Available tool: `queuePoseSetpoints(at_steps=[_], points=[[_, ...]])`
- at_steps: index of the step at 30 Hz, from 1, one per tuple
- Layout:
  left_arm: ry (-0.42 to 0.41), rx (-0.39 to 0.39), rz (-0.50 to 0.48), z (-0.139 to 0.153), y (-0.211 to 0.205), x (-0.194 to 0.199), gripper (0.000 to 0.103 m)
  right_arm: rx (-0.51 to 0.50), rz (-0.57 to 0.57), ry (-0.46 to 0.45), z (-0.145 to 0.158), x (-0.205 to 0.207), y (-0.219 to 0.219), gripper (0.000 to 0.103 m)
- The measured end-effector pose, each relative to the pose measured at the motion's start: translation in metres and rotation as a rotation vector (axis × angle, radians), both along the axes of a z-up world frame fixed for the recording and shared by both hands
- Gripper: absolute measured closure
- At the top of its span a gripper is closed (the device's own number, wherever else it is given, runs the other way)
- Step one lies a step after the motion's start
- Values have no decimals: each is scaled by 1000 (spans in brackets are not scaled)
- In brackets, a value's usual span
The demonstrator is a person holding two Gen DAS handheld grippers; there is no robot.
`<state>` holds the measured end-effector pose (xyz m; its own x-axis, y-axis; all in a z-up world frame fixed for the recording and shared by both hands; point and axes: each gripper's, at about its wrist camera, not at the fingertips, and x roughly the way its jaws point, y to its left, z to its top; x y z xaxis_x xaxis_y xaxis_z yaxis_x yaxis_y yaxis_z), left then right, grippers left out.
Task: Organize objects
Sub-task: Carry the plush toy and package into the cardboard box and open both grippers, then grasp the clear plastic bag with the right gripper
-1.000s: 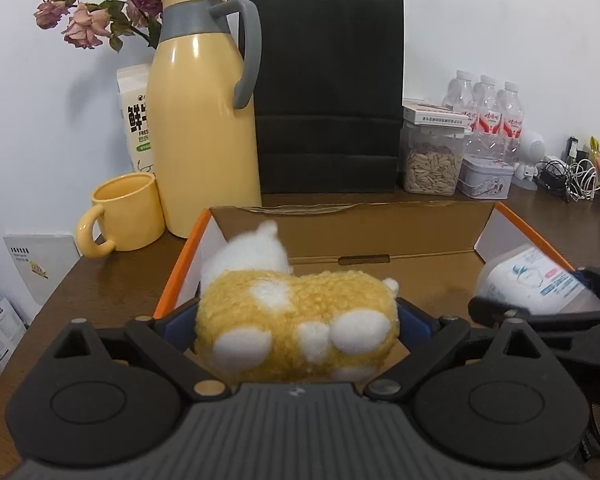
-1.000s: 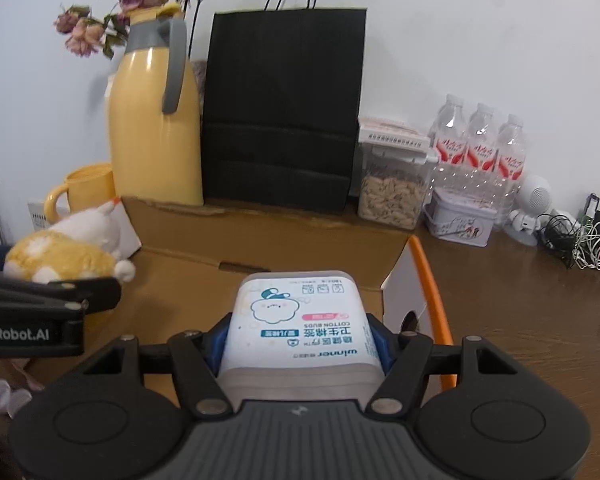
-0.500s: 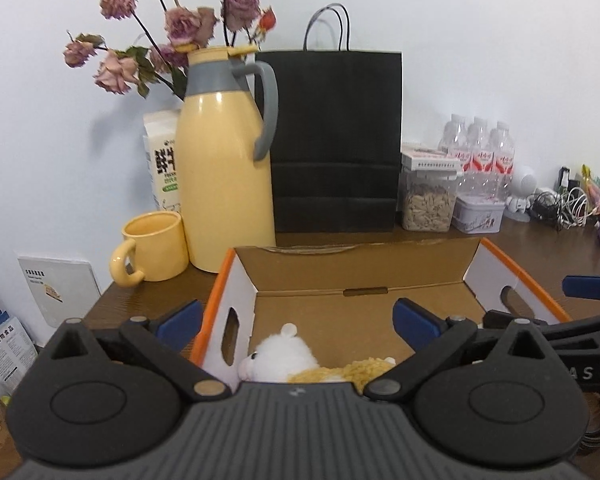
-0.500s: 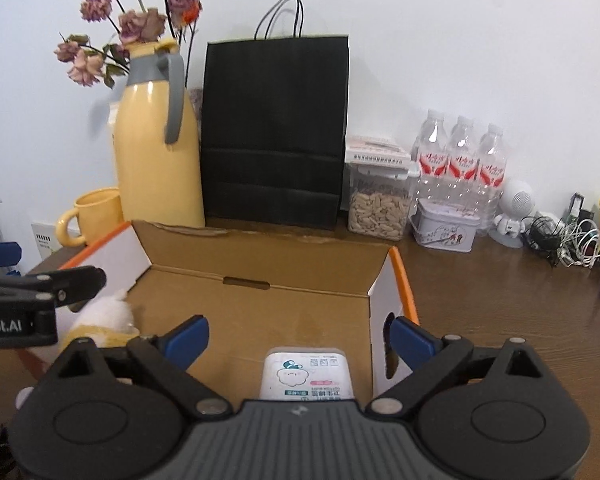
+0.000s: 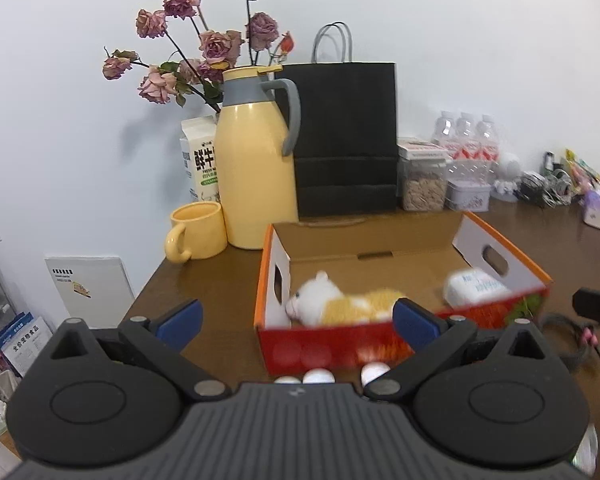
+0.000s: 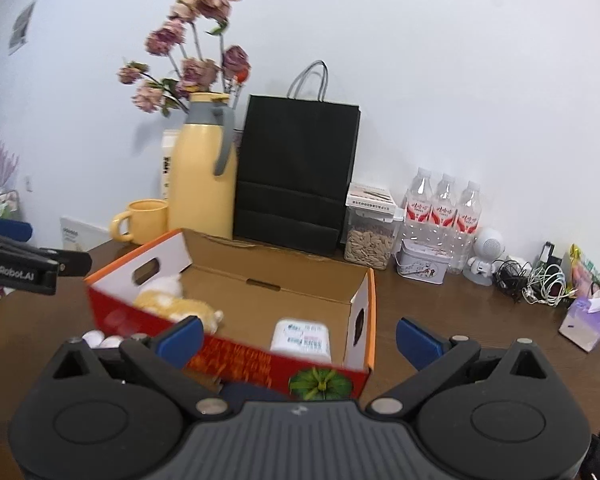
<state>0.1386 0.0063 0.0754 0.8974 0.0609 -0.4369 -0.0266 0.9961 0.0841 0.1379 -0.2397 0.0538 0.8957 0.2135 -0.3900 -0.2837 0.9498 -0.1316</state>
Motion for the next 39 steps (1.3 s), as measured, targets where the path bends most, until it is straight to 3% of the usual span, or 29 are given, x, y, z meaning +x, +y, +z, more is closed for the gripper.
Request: queuePoseSetpoints(at_steps=[5, 15, 24, 25, 27, 28, 35, 36, 39], points=[[13, -25, -36, -13, 4, -38, 0, -1, 29, 20, -13, -43, -8, 0], [71, -91, -41, -55, 0, -108, 0, 105, 33, 150, -68, -103, -9, 0], [134, -137, -55, -76, -3, -112, 0, 96, 55, 188, -81, -97, 5, 3], [136, -140, -59, -77, -3, -112, 0, 93, 58, 190, -81, -95, 7, 5], [143, -137, -60, -78, -4, -111, 0, 86, 61, 199, -84, -89, 11, 21], [146, -138, -61, -79, -4, -110, 0, 85, 61, 205, -86, -86, 13, 24], [160, -153, -56, -84, 1, -108, 0, 83, 56, 213, -92, -74, 18, 37], [160, -154, -57, -84, 1, -108, 0, 90, 55, 209, -93, -73, 18, 47], [161, -156, -59, -84, 1, -108, 0, 113, 59, 200, -93, -75, 15, 64]])
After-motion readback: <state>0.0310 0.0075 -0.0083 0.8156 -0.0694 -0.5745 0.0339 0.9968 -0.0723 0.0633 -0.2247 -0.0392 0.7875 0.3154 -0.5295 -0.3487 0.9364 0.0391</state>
